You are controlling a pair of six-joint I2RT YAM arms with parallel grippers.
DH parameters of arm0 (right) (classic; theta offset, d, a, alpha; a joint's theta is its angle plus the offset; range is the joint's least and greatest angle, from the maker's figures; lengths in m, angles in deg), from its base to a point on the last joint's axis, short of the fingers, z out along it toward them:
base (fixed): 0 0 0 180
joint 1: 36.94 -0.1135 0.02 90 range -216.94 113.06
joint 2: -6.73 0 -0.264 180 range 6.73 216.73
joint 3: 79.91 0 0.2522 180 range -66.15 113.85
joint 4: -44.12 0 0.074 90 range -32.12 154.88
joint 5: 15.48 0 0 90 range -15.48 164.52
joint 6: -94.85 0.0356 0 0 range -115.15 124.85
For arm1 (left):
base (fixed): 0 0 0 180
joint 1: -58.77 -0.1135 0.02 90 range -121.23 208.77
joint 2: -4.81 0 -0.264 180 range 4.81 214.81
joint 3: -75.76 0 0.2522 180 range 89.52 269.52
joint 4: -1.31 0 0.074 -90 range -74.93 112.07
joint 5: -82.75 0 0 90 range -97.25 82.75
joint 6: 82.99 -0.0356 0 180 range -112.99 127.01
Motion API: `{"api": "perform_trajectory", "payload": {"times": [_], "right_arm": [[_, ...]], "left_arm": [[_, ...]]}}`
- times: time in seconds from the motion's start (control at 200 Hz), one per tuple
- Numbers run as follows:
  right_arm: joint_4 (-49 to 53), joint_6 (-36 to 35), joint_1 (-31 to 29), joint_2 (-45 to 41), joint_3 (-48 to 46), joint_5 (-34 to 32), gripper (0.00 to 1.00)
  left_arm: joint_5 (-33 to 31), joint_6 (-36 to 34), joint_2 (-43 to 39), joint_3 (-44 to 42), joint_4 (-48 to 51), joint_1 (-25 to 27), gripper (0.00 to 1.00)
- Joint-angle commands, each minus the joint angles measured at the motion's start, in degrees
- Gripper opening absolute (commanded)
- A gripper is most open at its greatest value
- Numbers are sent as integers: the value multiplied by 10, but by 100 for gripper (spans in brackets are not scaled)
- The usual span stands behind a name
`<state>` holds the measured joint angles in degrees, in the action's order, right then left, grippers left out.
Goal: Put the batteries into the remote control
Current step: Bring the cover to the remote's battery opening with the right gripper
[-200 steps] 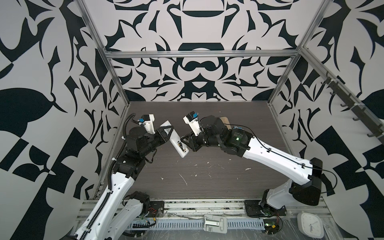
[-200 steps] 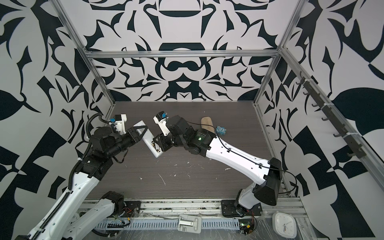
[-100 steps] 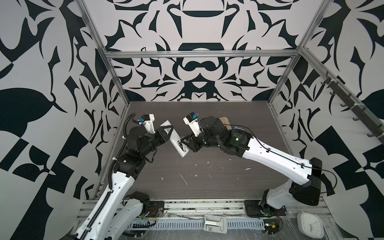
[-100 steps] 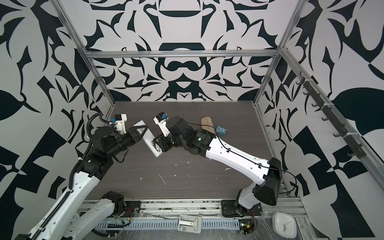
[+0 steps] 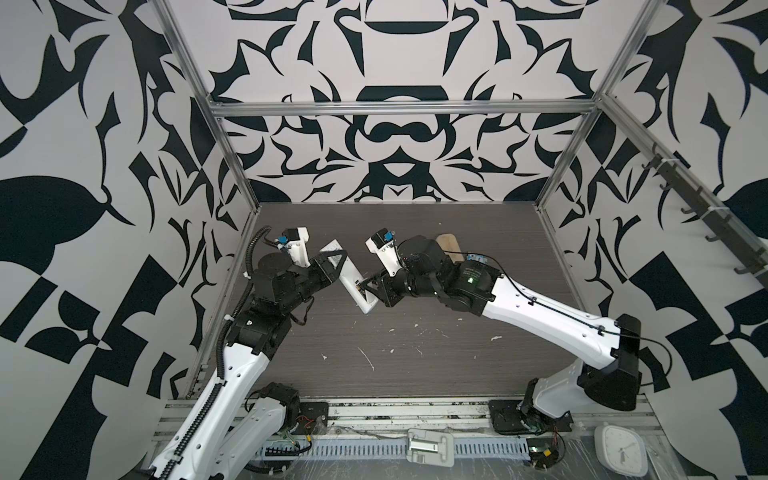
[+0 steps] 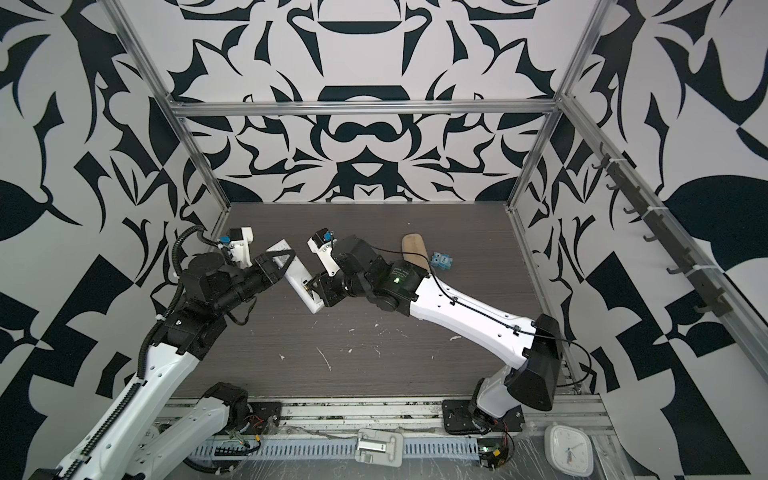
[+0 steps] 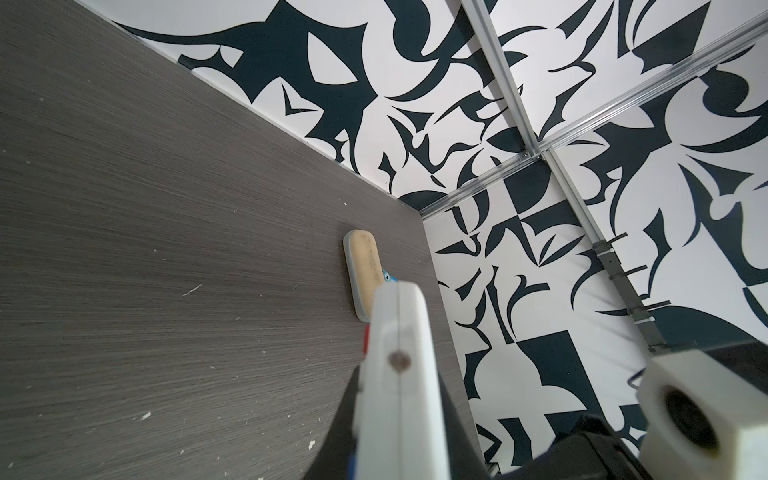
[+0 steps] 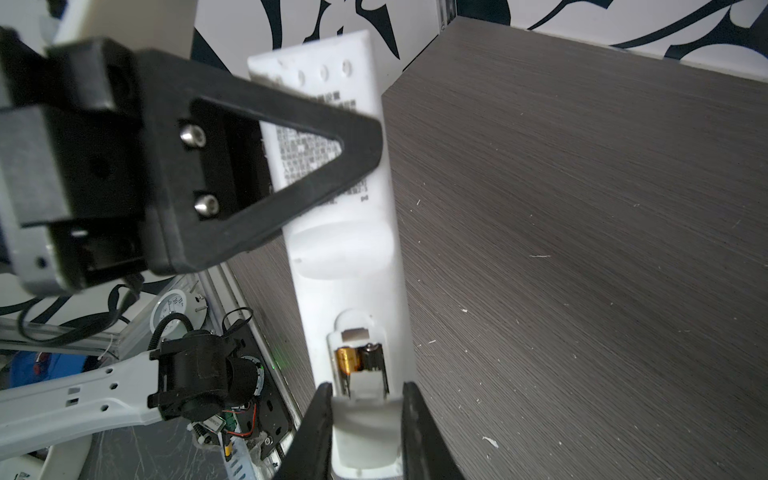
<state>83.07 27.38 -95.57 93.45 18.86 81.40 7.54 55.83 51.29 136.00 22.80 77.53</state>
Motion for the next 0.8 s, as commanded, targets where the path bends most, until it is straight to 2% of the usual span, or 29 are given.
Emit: {"api": "perform_trajectory", "payload": {"times": [0.0, 0.795], "right_arm": [[-17, -4, -5, -1, -5, 7, 0], [15, -42, -21, 7, 10, -31, 0]], "left_arm": [[1, 8, -12, 7, -31, -2, 0], [4, 7, -18, 6, -23, -2, 0]]}}
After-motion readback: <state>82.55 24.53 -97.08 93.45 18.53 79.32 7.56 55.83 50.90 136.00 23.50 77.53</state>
